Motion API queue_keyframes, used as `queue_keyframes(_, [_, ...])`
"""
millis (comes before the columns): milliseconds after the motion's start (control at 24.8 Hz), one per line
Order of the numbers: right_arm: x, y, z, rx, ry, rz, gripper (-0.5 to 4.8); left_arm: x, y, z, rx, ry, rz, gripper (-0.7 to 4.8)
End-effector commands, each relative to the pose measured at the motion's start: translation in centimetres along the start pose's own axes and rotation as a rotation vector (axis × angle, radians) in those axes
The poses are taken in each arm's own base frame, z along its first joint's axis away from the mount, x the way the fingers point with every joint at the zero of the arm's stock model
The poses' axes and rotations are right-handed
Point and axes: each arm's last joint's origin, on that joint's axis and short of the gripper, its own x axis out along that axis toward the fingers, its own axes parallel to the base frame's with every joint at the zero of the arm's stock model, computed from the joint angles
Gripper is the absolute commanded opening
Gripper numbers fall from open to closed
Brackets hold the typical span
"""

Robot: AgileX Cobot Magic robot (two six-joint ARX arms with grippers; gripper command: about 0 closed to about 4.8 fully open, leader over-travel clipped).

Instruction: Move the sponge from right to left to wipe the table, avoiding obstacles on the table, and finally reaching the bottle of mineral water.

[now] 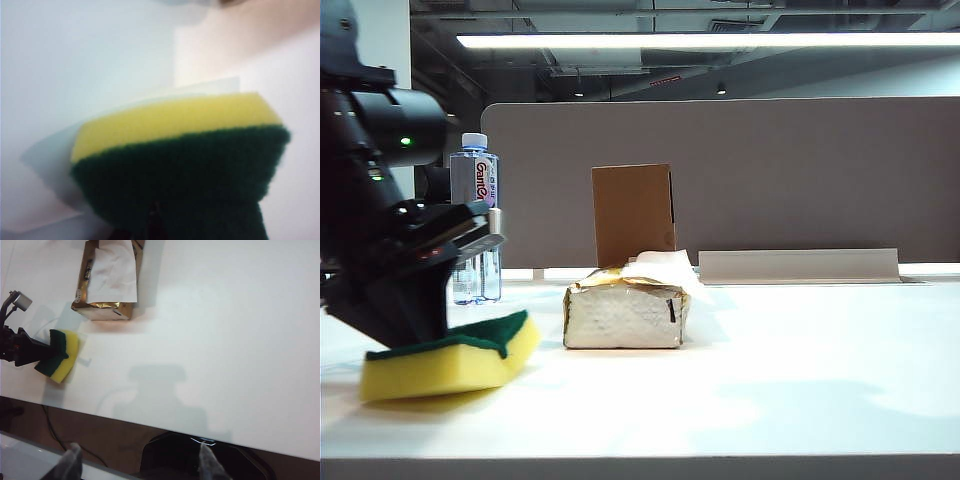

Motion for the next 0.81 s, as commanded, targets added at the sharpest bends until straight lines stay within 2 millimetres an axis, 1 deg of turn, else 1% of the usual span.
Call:
queue_keyframes(40, [-0.2,0.4,0.0,-0.003,0.002,0.039,3.01,0.8,1.2,-3.0,-0.035,0.156,0.142,-0.06])
queue_keyframes(201, [-0.2,0.5,0.0,-0.001,0.01,0.079,3.01,0.6,1.7,-4.1,-0.043,0.165,0.16,-0.06])
queue_keyframes(282, [-0.2,0.6,0.0,0.004,0.014,0.101,3.01,0.3,2.4,-4.5,-0.066,0.165,0.161,-0.06])
queue_keyframes(403, [-0.1,0.8,-0.1,-0.009,0.027,0.118,3.01,-1.0,4.2,-5.2,-0.123,0.161,0.166,-0.06])
queue_keyframes(564, [0.0,1.0,-0.2,-0.014,0.046,0.145,3.01,-2.6,6.0,-5.9,-0.19,0.125,0.18,-0.06])
queue_keyframes(644, [0.0,1.2,-0.3,-0.021,0.057,0.169,3.01,-3.9,7.1,-6.4,-0.249,0.071,0.196,-0.06])
queue_keyframes(805, [0.0,1.3,-0.3,-0.018,0.066,0.193,3.01,-4.4,7.4,-6.6,-0.272,0.061,0.196,-0.06])
